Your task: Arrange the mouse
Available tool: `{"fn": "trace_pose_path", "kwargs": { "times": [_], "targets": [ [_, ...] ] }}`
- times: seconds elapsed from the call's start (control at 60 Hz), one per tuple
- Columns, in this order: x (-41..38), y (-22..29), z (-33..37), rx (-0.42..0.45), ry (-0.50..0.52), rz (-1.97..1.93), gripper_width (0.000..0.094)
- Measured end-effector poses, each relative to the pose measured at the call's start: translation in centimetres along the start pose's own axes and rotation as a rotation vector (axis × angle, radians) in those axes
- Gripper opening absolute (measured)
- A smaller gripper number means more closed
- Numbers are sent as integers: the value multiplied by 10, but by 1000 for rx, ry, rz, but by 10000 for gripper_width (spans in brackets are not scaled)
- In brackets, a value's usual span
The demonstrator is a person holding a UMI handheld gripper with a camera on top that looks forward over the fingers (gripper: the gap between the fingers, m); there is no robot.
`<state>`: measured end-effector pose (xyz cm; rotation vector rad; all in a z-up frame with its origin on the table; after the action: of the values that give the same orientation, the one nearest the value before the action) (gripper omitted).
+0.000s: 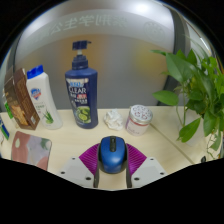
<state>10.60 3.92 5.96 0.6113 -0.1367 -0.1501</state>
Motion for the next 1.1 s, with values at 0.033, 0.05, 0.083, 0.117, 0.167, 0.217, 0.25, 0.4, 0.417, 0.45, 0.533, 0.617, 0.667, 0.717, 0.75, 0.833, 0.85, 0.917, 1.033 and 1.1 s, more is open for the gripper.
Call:
{"fn": "trace_pose_path", "kwargs": {
  "times": [0.033,0.05,0.083,0.117,0.167,0.217,0.25,0.4,0.417,0.45,0.533,0.617,0.667,0.717,0.75,0.833,0.85,0.917,1.033,1.1],
  "targets": [
    [-1,8,16,29,-3,-15,367],
    [-2,13,26,46,-4,-22,367],
    [-5,24,47,81,-3,-32,367],
    [-10,36,72,125,-1,-47,369],
    [-24,53,109,192,21,-62,368],
    [-47,68,145,248,45,-78,366],
    [-65,70,161,276,78,-65,366],
    [-175,41,165,230,197,18,364],
    [-187,33,159,210,207,29,364],
    [-212,17,144,169,216,34,363],
    [-250,-22,103,62,245,68,364],
    [-272,-46,76,20,240,79,376],
    [-278,-54,64,5,222,89,403],
    [-281,-59,56,-10,220,93,440],
    [-283,-62,53,-21,224,92,472],
    [-283,-67,55,-37,219,90,618],
    [-283,-67,57,-37,216,94,668],
    [-279,-66,71,-28,196,111,867],
    [-273,-66,114,-3,142,113,860],
    [-272,-73,144,-11,132,93,854]
  ]
}}
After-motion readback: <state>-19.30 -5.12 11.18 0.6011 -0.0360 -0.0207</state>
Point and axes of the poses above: the point between the fingertips, and its own axes, seen from behind it with the camera up: x to the right, y up, z backward, against the way the camera looks, the point moved 7 cm from there along z, backward, against the way the camera looks, and after that the axes turned 13 degrees about -x, right-handed, at the moved point
